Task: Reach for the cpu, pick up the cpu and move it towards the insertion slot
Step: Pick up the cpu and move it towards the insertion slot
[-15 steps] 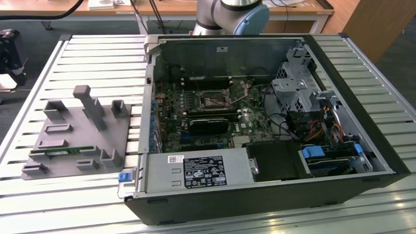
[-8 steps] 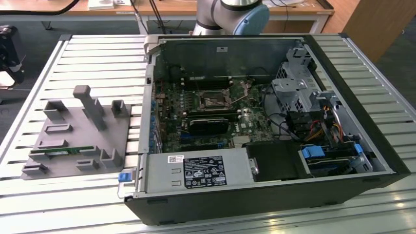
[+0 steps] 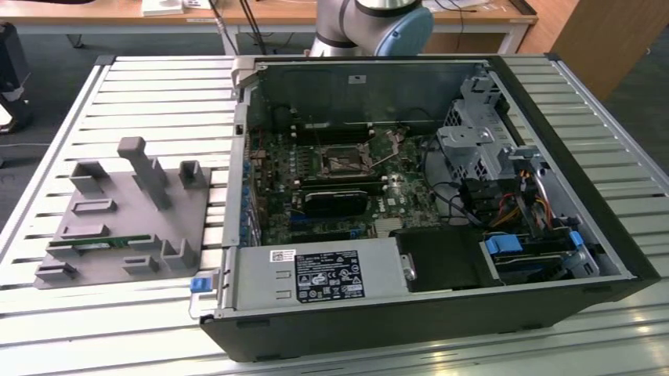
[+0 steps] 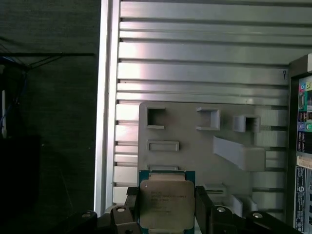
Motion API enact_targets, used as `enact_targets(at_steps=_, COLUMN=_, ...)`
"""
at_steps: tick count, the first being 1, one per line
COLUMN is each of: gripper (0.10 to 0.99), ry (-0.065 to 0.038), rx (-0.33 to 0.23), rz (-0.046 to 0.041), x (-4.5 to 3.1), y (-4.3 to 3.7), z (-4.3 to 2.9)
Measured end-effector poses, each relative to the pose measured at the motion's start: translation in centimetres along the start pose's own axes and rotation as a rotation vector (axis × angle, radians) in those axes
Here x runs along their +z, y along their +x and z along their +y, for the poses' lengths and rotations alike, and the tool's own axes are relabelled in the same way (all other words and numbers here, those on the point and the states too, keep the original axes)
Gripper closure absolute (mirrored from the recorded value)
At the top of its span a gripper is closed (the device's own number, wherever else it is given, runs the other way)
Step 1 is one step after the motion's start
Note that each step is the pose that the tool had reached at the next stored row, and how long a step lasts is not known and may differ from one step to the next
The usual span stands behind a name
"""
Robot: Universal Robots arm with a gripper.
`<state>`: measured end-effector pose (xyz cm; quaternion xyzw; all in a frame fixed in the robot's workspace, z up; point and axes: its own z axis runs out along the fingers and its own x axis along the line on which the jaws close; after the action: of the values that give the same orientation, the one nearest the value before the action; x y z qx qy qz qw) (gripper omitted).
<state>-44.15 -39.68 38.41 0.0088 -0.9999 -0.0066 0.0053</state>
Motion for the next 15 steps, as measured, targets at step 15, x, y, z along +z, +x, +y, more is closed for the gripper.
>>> enact_targets(at_steps=15, gripper=0.545, ry=0.001, rx=0.0, rz=0.0001, x=-2.24, y=-0.26, z=0.07)
